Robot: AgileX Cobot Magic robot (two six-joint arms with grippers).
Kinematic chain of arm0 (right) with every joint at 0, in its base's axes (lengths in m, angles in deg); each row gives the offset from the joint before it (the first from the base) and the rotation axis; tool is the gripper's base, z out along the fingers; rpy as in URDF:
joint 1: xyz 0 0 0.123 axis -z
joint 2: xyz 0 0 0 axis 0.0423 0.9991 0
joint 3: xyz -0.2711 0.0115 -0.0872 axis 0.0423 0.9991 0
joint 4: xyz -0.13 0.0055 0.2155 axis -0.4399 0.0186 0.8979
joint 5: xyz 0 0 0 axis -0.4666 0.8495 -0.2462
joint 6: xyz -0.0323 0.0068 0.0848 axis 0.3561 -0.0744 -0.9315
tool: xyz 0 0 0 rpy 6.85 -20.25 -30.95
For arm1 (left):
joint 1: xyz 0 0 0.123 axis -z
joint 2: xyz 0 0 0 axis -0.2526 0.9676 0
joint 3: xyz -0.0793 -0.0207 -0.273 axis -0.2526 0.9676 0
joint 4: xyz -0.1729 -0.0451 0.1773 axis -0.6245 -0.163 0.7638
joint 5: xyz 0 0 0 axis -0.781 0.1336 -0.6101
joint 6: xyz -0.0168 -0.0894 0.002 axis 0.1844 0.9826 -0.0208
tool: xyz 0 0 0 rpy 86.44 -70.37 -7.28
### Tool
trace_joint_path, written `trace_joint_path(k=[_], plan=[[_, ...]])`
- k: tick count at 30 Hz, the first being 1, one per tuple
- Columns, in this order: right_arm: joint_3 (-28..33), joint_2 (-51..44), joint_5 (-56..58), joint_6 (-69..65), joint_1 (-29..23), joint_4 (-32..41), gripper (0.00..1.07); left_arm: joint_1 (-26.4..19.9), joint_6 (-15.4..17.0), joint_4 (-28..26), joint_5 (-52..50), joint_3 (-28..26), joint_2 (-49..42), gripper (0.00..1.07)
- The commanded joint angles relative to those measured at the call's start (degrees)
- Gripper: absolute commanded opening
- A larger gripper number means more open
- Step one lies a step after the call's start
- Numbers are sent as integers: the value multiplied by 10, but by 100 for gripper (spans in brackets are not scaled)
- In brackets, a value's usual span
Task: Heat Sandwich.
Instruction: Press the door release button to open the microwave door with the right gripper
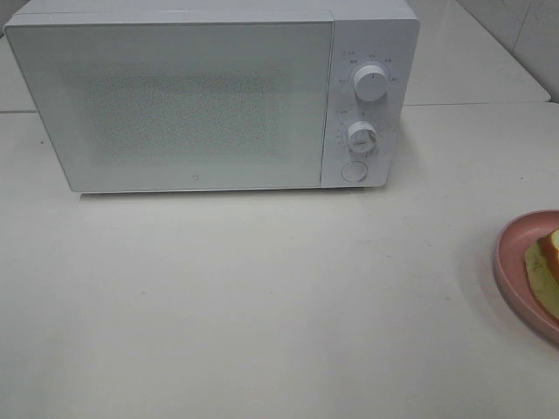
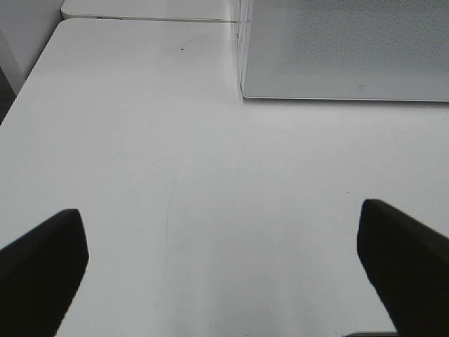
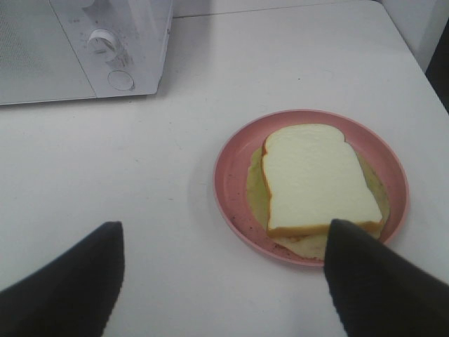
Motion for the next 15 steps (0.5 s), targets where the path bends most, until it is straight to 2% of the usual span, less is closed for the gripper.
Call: trace_joint_path(k=[1, 6, 15], plan=[[-3, -13, -12, 5, 2, 2, 76, -2, 0, -2, -6, 2, -14, 99], [-30, 19, -18, 4, 2, 7, 76, -2, 0, -2, -6, 2, -14, 99], [-35, 101, -66, 4, 2, 7, 76, -2, 0, -2, -6, 2, -14, 99]])
